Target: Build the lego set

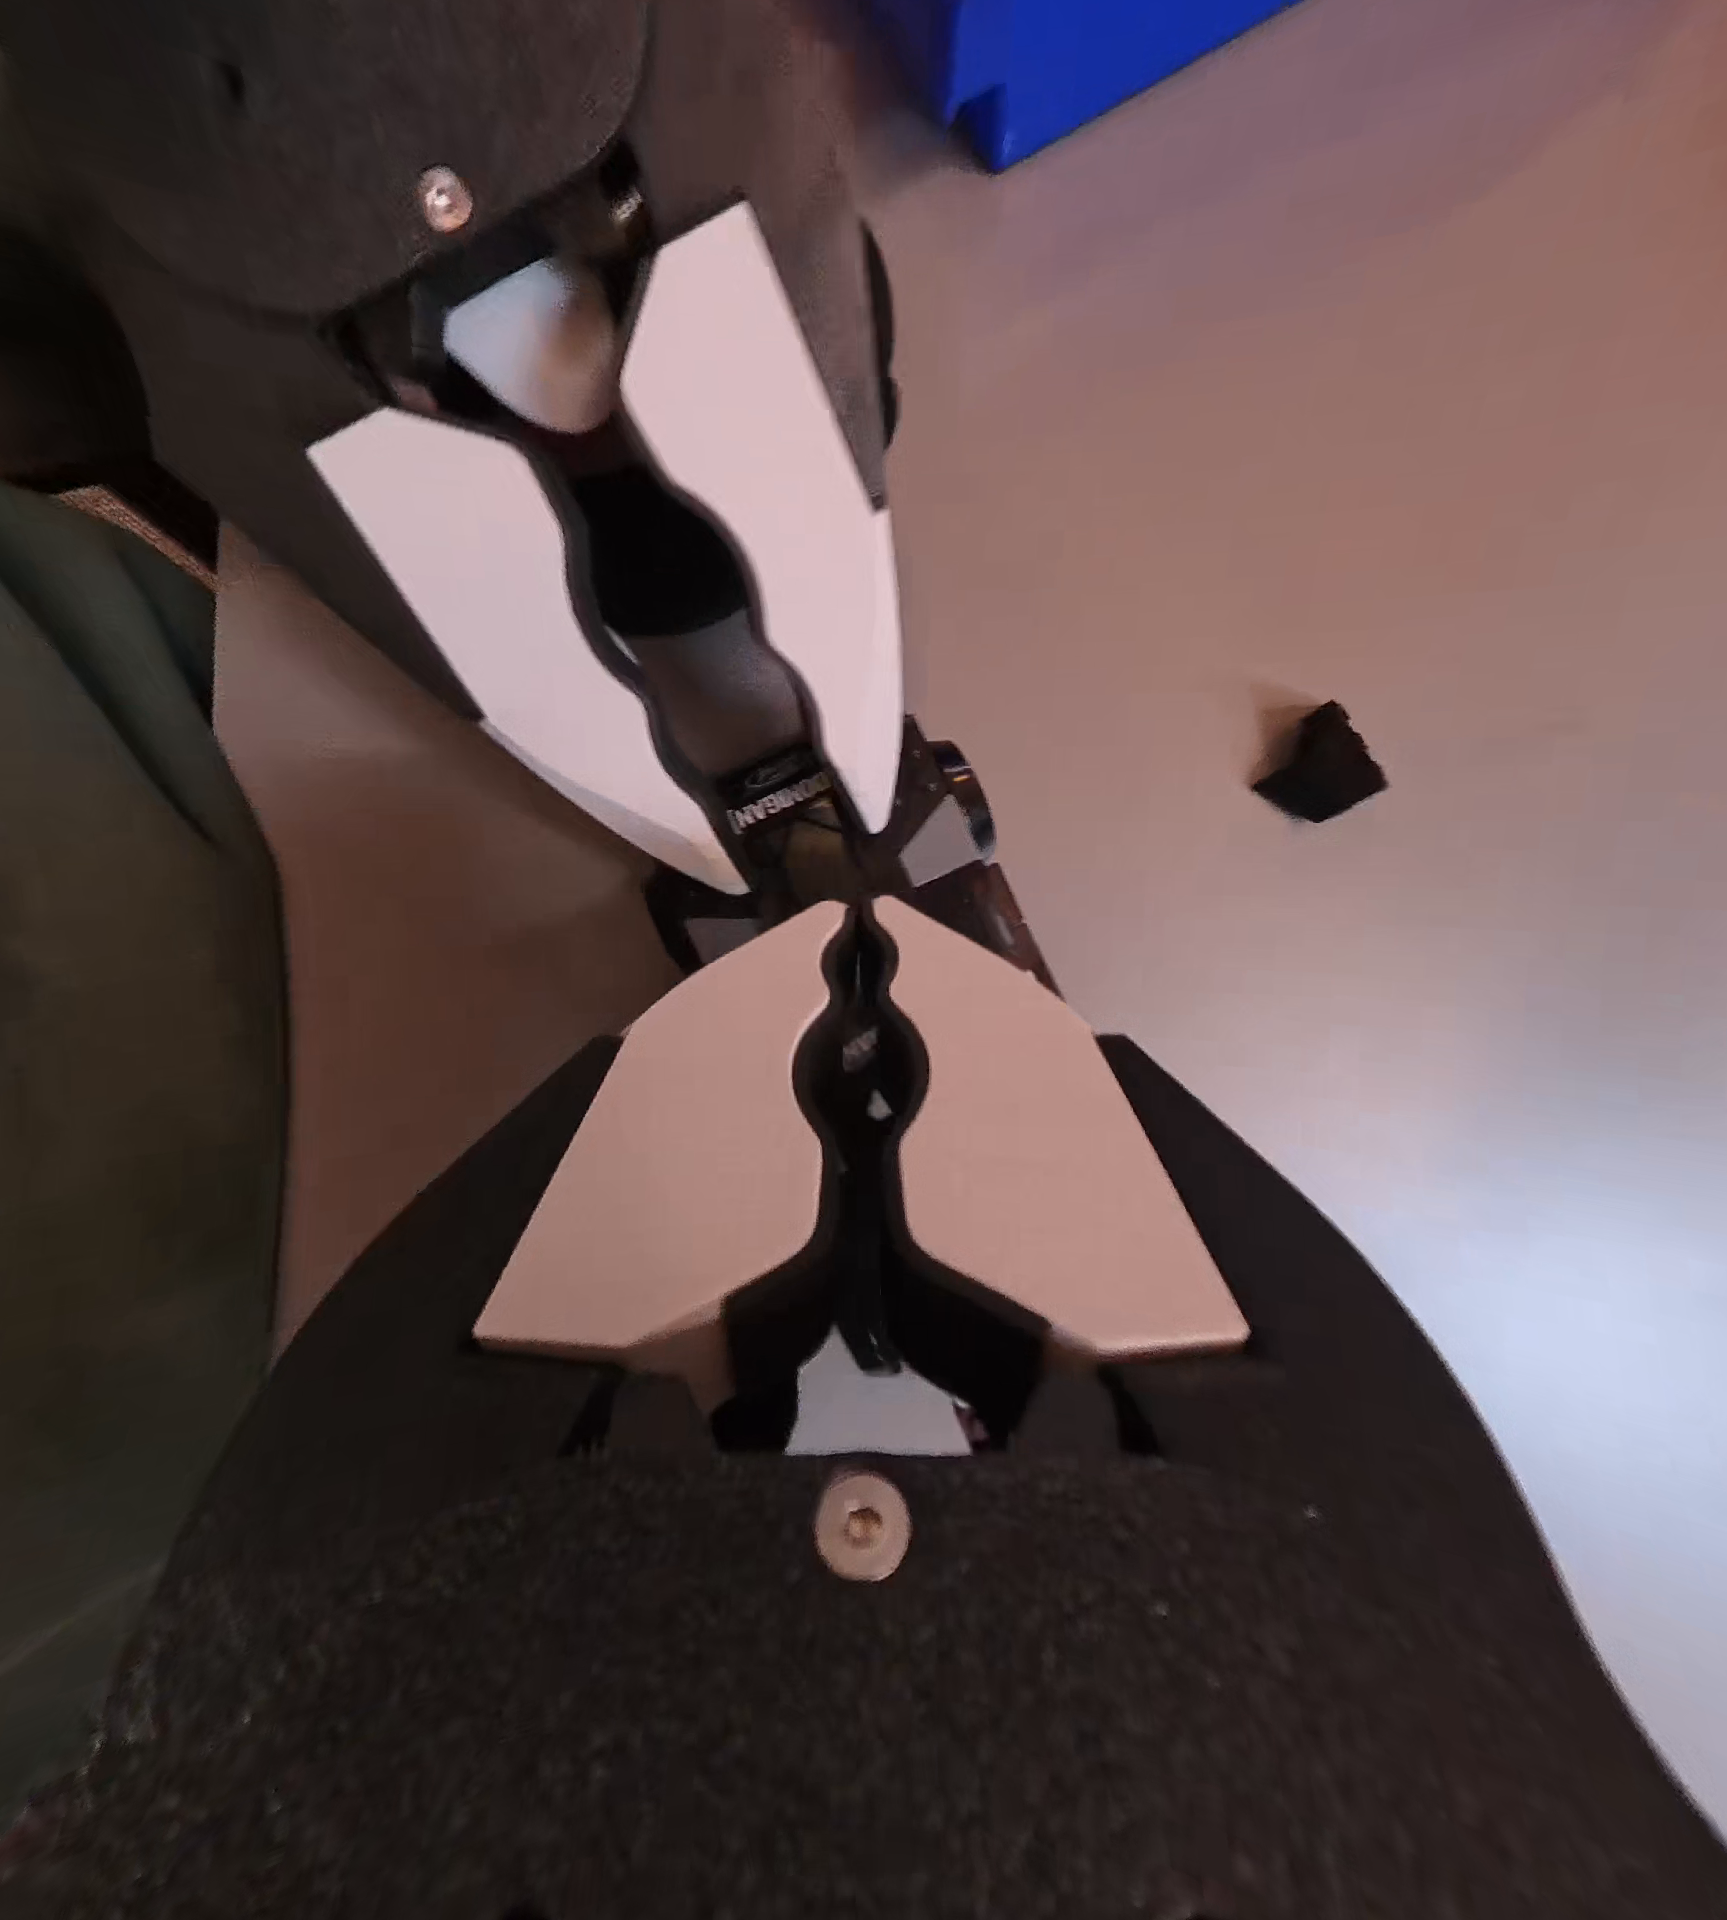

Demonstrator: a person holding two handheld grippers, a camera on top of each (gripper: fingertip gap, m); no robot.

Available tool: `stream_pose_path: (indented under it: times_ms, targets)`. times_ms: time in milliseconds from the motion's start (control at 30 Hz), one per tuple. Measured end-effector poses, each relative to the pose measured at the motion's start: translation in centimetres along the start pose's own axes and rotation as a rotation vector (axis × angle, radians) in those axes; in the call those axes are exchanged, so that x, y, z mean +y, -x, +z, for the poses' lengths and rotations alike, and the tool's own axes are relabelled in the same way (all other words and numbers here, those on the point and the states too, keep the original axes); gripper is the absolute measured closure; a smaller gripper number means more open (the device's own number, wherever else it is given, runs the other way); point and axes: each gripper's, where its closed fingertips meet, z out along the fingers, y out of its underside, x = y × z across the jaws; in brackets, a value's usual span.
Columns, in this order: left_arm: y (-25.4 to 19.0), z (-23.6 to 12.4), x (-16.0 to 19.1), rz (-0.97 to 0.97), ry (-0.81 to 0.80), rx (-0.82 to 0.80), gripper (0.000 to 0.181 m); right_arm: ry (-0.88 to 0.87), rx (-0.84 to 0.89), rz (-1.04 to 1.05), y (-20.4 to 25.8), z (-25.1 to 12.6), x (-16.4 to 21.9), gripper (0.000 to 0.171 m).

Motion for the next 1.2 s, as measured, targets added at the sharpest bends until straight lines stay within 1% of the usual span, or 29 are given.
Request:
stream_pose_path:
  times_ms: [167, 233, 333, 367, 400, 433, 467, 533, 600, 667, 700, 833, 967, 1033, 1100, 1167, 1200]
  targets:
    - [-0.1, -0.4, -0.4, -0.007, -0.032, 0.018, 0.154, 0.021, 0.028, -0.036, -0.2, 0.6, 0.6, 0.171]
    - [0.1, -0.9, -1.0, -0.015, -0.08, 0.006, 0.153, -0.045, 0.046, -0.02, -0.8, 0.1, 0.1, 0.171]
    - [0.9, -2.2, -2.0, -0.063, -0.176, -0.025, 0.155, -0.216, 0.122, -0.031, -2.1, -1.5, -0.8, 0.171]
    - [1.3, -2.6, -2.2, -0.084, -0.2, -0.038, 0.156, -0.253, 0.135, -0.043, -2.2, -1.9, -0.8, 0.138]
    - [1.9, -2.9, -2.3, -0.104, -0.217, -0.058, 0.158, -0.237, 0.138, -0.046, -2.2, -2.0, -0.1, 0.099]
    - [2.5, -3.2, -2.2, -0.123, -0.224, -0.084, 0.16, -0.192, 0.14, -0.046, -2.2, -2.0, 1.0, 0.084]
    - [3.2, -3.5, -2.2, -0.143, -0.226, -0.109, 0.161, -0.177, 0.137, -0.055, -1.9, -2.0, 1.7, 0.078]
    - [4.4, -3.7, -1.9, -0.178, -0.215, -0.139, 0.161, -0.192, 0.123, -0.078, -1.1, -2.2, 2.6, 0.079]
    - [5.5, -3.3, -1.6, -0.196, -0.17, -0.165, 0.16, -0.157, 0.139, -0.103, -1.1, -1.8, 3.8, 0.087]
    - [6.4, -2.4, -1.2, -0.193, -0.088, -0.174, 0.155, -0.081, 0.16, -0.155, -1.6, -1.1, 5.1, 0.093]
    - [6.7, -1.9, -1.1, -0.186, -0.043, -0.174, 0.154, -0.051, 0.151, -0.174, -1.8, -0.8, 5.6, 0.094]
    - [8.3, 0.4, -0.9, -0.159, 0.117, -0.2, 0.149, 0.006, 0.09, -0.261, -2.4, -0.8, 5.8, 0.102]
    - [10.3, 2.8, 0.3, -0.226, 0.227, -0.247, 0.146, -0.01, 0.0, -0.275, -2.8, -1.0, 5.7, 0.104]
    - [11.5, 3.5, 1.0, -0.245, 0.256, -0.292, 0.146, -0.023, -0.028, -0.275, -2.9, -1.0, 5.8, 0.102]
    - [11.8, 4.0, 1.8, -0.264, 0.286, -0.296, 0.145, -0.04, -0.032, -0.27, -3.1, -1.2, 6.0, 0.101]
    - [11.9, 4.3, 2.4, -0.267, 0.302, -0.297, 0.148, -0.067, -0.024, -0.262, -3.2, -1.4, 6.1, 0.101]
    - [11.9, 4.4, 2.3, -0.271, 0.287, -0.29, 0.153, -0.087, -0.02, -0.253, -3.2, -1.5, 6.1, 0.101]
